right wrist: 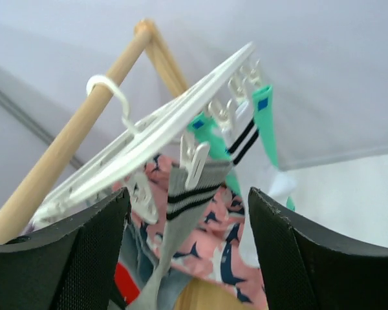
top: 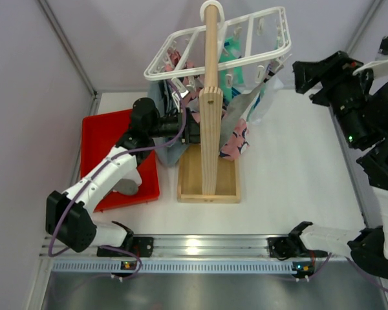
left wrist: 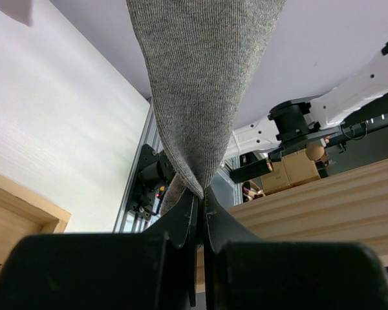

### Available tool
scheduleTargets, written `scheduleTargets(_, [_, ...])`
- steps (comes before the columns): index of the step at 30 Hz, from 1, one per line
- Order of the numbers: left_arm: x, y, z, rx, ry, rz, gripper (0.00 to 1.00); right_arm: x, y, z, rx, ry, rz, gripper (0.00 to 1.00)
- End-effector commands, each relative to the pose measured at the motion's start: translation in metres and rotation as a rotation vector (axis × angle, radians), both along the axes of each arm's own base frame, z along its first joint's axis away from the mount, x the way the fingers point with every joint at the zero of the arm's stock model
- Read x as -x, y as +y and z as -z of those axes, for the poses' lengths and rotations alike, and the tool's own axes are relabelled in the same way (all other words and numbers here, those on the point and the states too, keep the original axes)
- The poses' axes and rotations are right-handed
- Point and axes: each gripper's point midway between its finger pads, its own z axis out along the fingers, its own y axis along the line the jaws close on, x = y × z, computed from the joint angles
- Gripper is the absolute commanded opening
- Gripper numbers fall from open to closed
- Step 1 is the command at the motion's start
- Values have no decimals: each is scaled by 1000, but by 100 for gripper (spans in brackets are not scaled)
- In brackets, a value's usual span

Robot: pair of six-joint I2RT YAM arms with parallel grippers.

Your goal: Remove the socks clipped to the hanger

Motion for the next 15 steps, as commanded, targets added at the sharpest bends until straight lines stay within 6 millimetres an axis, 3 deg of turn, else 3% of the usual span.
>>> scheduleTargets(1, [-4,-3,-12,35,-107,2,0,-24,-13,18,114,92,102,70])
scheduleTargets(4, [-14,-6,-12,33,-159,-34,0,-38,-8,11,77,78,108,66])
scheduleTargets(9, [-26,-10,-12,29,-199,-56,0,-55,10,19,66,82,77,62])
scheduleTargets(15, [-32,-15,-9,23,-205,-53,0,-67,14,16,49,63,94,58])
